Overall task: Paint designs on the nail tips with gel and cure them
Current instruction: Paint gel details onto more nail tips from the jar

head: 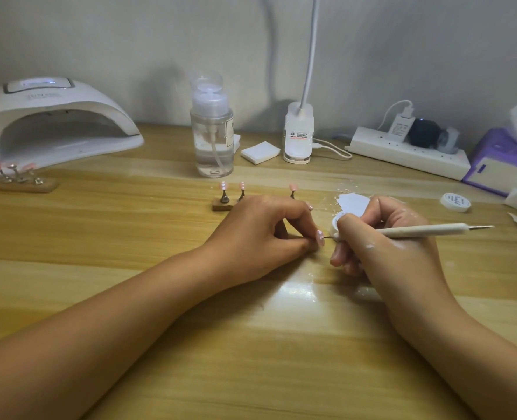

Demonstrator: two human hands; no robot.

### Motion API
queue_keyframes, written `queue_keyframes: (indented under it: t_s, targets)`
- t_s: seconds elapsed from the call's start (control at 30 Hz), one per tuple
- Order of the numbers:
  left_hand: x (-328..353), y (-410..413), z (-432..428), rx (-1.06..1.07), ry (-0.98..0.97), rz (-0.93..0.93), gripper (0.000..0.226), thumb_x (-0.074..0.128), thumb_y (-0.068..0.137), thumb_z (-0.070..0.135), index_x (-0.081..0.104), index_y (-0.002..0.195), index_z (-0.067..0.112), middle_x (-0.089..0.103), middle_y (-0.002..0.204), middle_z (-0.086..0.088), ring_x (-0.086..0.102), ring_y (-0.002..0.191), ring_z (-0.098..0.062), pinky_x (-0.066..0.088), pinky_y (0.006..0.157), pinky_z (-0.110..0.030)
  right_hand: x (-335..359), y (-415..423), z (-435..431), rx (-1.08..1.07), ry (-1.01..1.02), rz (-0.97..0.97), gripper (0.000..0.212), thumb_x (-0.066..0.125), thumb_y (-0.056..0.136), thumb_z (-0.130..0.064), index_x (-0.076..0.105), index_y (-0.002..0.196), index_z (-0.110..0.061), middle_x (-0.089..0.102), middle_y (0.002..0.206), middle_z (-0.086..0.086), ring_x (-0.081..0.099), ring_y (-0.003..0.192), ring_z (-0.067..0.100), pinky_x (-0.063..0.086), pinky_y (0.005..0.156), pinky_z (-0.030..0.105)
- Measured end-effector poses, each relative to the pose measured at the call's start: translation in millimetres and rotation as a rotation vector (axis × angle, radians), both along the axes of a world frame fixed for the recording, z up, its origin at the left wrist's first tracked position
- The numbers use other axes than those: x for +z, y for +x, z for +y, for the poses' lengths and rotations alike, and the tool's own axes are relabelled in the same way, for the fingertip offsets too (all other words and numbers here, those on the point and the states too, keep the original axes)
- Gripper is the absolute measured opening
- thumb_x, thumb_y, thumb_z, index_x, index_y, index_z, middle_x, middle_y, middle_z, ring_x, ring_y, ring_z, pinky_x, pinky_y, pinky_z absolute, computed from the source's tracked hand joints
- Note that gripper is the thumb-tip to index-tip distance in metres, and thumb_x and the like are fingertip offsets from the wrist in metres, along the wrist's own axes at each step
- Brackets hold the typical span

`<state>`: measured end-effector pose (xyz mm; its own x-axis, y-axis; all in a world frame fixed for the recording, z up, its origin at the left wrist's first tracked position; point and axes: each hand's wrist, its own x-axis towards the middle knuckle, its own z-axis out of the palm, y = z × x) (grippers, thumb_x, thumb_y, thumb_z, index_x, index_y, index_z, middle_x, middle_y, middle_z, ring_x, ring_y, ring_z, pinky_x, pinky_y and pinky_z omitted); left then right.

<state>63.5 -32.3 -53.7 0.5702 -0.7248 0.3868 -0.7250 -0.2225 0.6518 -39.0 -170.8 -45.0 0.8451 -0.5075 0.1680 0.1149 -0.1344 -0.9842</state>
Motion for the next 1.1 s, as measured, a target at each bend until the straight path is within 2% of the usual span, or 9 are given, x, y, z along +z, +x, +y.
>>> queue_keyframes:
  t_s: [0.13,0.3,0.4,0.5,0.57,0.73,0.83,0.97,1.1]
  targets:
    - [0,-1,0,-0.006,0.004,-0.002,0.009,0.079,0.079,0.014,0.075,0.080,0.022,0.061,0.069,0.024,0.057,0.061,0.011,0.034,0.058,-0.008,-1,0,-1,-0.002,-0.017,0.002,0.035,0.063,0.081,-0.003,0.047,0.055,-0.021,0.062,0.050,0.015,0.048,0.039,0.014,0.040,0.040,0.021]
    - [0,0,0,-0.003,-0.005,0.006,0.011,0.080,0.080,0.017,0.075,0.080,0.026,0.063,0.072,0.024,0.059,0.057,0.000,0.036,0.058,-0.010,2,0,0,-0.056,0.053,-0.038,0.036,0.062,0.079,-0.004,0.044,0.054,-0.021,0.059,0.046,0.012,0.043,0.035,0.011,0.035,0.038,0.015]
    - [-1,0,0,-0.004,-0.013,0.003,0.009,0.080,0.080,0.015,0.075,0.080,0.023,0.061,0.068,0.025,0.057,0.060,0.012,0.033,0.057,-0.005,4,-2,0,-0.087,0.085,-0.094,0.028,0.063,0.074,-0.013,0.046,0.054,-0.024,0.052,0.042,0.003,0.040,0.036,0.009,0.032,0.037,0.014]
    - [-1,-1,0,-0.005,-0.011,0.007,0.006,0.080,0.080,0.015,0.076,0.081,0.019,0.061,0.068,0.024,0.055,0.062,0.016,0.033,0.058,-0.005,6,-4,-3,-0.148,0.054,-0.184,0.033,0.070,0.090,-0.018,0.046,0.068,-0.025,0.049,0.044,-0.010,0.040,0.040,0.003,0.031,0.041,0.014]
    - [-1,0,0,-0.010,-0.007,0.006,0.005,0.080,0.080,0.015,0.076,0.082,0.018,0.061,0.069,0.024,0.055,0.063,0.019,0.032,0.058,-0.005,9,-4,-5,-0.169,0.037,-0.187,0.028,0.069,0.094,-0.023,0.046,0.077,-0.023,0.051,0.046,-0.013,0.042,0.040,0.001,0.032,0.042,0.013]
    - [-1,0,0,-0.013,0.001,0.008,0.007,0.080,0.080,0.014,0.076,0.081,0.020,0.063,0.069,0.023,0.055,0.062,0.019,0.032,0.059,-0.006,7,-8,-2,-0.080,0.077,-0.105,0.028,0.066,0.091,-0.010,0.043,0.077,-0.017,0.057,0.047,0.001,0.042,0.037,0.005,0.032,0.037,0.013]
    - [-1,1,0,-0.009,0.002,0.010,0.013,0.080,0.079,0.014,0.074,0.080,0.026,0.062,0.067,0.025,0.056,0.059,0.014,0.033,0.058,-0.006,3,-8,2,-0.021,0.036,-0.019,0.028,0.064,0.084,-0.005,0.043,0.069,-0.015,0.059,0.046,0.009,0.043,0.036,0.011,0.035,0.037,0.016]
    - [-1,2,0,-0.001,0.003,0.014,0.013,0.080,0.079,0.015,0.074,0.079,0.027,0.061,0.065,0.032,0.056,0.054,0.006,0.032,0.056,-0.006,1,-5,1,-0.019,-0.015,0.018,0.036,0.062,0.081,-0.003,0.043,0.055,-0.020,0.059,0.046,0.013,0.045,0.036,0.013,0.037,0.039,0.019]
    - [0,2,0,-0.002,0.006,0.025,0.016,0.080,0.079,0.016,0.073,0.078,0.030,0.062,0.065,0.033,0.056,0.053,0.004,0.032,0.055,-0.006,-1,-4,0,-0.009,-0.025,0.016,0.037,0.062,0.080,-0.001,0.045,0.055,-0.021,0.062,0.048,0.015,0.047,0.036,0.014,0.038,0.039,0.019]
